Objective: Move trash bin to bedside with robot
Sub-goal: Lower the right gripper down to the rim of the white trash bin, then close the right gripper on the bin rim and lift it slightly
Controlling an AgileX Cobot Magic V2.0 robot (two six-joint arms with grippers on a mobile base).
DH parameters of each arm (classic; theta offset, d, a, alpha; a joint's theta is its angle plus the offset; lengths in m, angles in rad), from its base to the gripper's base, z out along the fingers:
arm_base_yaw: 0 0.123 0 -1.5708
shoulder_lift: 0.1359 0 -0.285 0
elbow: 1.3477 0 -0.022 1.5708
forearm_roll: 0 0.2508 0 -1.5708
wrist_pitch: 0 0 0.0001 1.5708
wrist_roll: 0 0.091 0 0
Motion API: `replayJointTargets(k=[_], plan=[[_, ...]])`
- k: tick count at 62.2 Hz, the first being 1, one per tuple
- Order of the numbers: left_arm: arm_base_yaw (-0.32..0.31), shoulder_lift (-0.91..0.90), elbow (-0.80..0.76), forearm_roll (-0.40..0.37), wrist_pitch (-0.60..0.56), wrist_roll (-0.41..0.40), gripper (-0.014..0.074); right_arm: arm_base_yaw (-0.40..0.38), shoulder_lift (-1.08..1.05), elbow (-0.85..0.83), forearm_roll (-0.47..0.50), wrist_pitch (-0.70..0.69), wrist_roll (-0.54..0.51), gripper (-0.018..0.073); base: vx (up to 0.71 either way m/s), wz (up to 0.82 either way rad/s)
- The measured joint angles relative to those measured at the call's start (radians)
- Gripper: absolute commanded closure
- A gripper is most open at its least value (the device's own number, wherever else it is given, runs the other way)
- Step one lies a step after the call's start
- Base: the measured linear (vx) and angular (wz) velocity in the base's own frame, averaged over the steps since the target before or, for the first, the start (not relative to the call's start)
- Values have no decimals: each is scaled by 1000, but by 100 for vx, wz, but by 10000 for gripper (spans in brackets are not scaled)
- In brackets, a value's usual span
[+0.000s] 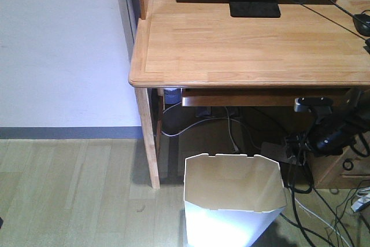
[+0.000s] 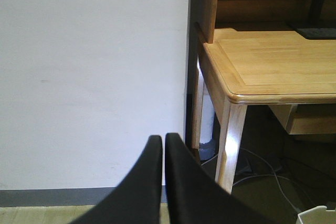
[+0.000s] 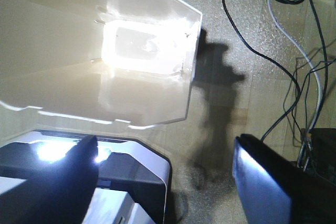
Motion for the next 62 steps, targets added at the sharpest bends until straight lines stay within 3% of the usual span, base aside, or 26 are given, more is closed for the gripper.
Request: replayJointTargets(k=[39, 62], plan=[[0, 0, 0, 0, 0, 0, 602, 0, 509, -345, 3, -21, -28, 33, 0, 0], [0, 0, 0, 0, 0, 0, 602, 0, 757, -621, 4, 85, -29, 33, 0, 0]])
